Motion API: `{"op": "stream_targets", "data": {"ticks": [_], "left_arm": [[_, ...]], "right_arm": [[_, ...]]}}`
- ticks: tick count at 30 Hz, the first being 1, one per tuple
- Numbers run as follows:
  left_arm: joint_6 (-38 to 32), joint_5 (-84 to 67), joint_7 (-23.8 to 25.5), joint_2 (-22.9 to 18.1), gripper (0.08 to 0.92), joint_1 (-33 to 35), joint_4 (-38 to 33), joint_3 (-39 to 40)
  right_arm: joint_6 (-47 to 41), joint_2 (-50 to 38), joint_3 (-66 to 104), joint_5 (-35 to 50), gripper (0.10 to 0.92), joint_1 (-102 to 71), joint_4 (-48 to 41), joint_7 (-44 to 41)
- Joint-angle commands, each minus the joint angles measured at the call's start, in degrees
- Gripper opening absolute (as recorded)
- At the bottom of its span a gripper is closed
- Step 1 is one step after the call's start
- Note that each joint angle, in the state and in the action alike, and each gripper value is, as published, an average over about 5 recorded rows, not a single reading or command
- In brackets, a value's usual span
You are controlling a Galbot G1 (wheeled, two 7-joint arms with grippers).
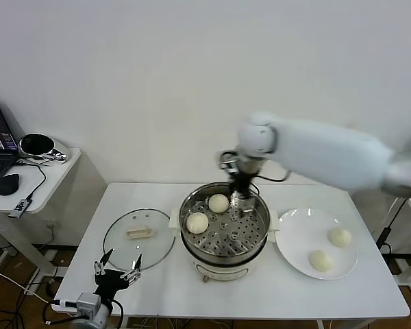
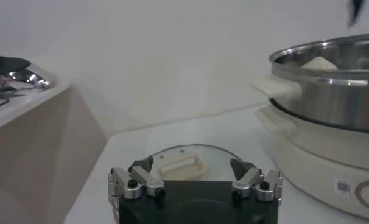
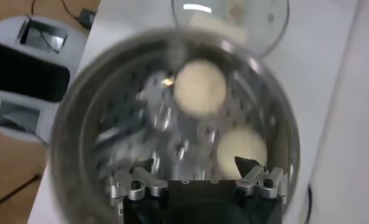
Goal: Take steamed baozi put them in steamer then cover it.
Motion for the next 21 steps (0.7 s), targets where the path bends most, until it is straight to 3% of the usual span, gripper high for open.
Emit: {"op": "stream_targets", "data": {"ticks": [1,10,15,21], "left_arm": [[0.09,0.19,0.05,0.10,0.823,0.45,0.21,0.01],[0.12,1.42,-0.04,-0.51,0.823,1.84,0.05,0.47],[0.10,2.26,-0.12,-0.86,0.823,2.51,0.19,1.03],[0.11,2.66,-0.10,-0.92,0.823,2.85,0.46,1.02]], "right_arm": [[2.84,-21.65,1.67,-5.61,0.823,0.47,9.81,-1.70],[5.84,-27.83,21.91,-16.38,0.823,-26.40,8.72,-1.57],[6.80,-26.43,35.37,-20.04,0.823,-43.04,5.63,-0.53],[7.95,-23.17,41.06,-23.24,0.823,-50.69,0.32,2.01]]}}
